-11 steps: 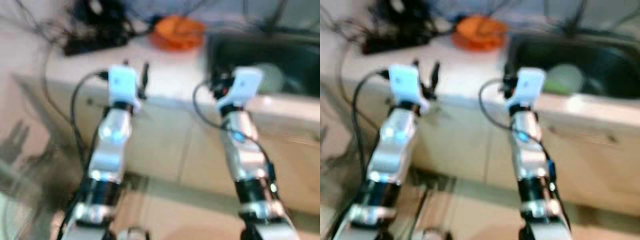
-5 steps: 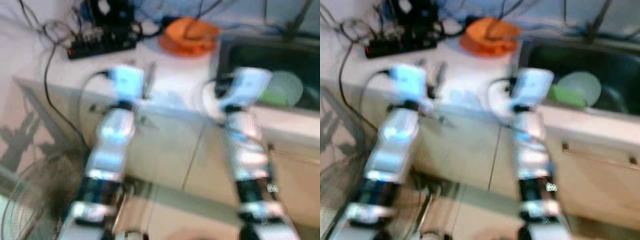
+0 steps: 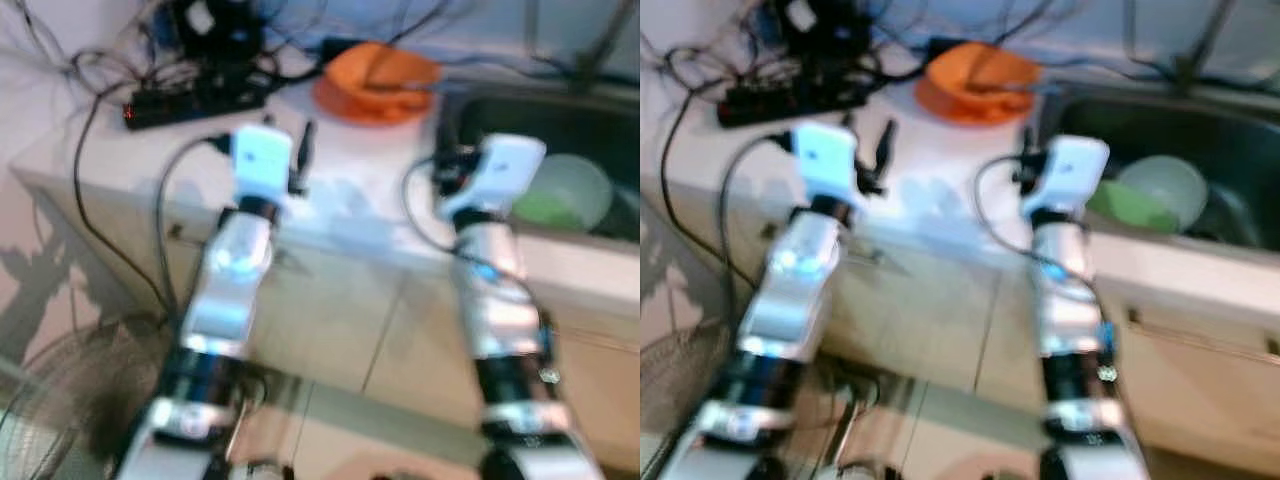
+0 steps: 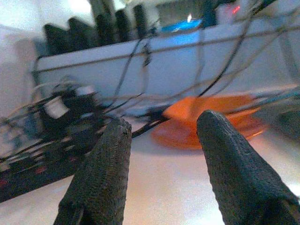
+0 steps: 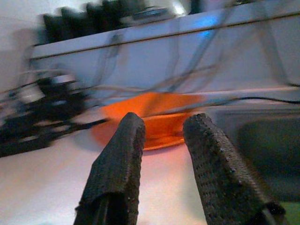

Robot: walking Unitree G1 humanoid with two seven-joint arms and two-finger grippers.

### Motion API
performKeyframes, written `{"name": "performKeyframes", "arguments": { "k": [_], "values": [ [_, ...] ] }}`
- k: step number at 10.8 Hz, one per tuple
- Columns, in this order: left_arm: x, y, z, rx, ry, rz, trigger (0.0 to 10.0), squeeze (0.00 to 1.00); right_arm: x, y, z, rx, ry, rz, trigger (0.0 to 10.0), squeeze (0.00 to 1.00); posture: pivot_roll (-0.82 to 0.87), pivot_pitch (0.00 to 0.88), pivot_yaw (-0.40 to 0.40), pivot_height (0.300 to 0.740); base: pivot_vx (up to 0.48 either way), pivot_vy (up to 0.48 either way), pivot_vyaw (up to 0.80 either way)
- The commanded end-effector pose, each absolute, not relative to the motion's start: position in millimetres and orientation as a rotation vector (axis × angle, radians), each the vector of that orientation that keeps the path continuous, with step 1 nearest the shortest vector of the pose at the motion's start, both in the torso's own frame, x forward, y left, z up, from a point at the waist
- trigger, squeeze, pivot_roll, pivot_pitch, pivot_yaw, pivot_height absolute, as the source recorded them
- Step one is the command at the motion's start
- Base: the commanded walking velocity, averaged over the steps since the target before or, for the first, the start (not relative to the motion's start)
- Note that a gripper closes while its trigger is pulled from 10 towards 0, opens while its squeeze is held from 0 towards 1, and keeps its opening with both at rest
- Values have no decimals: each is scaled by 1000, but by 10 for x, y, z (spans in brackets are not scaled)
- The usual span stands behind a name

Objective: Kitchen organization

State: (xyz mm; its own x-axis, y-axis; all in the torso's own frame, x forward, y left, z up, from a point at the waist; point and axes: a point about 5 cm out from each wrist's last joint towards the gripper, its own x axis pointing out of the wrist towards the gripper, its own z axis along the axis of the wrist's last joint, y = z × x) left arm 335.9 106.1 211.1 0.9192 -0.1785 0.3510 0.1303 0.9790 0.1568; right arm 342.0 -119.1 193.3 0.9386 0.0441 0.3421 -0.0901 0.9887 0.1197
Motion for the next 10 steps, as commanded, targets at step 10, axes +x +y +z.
{"name": "performKeyframes", "arguments": {
  "k": [10],
  "values": [
    [3347,982,2200,146,-404,-207,10000,0,3451,-1281,1993,145,-363,41,10000,0,81,88,30,740,304,0,0]
  ]
}}
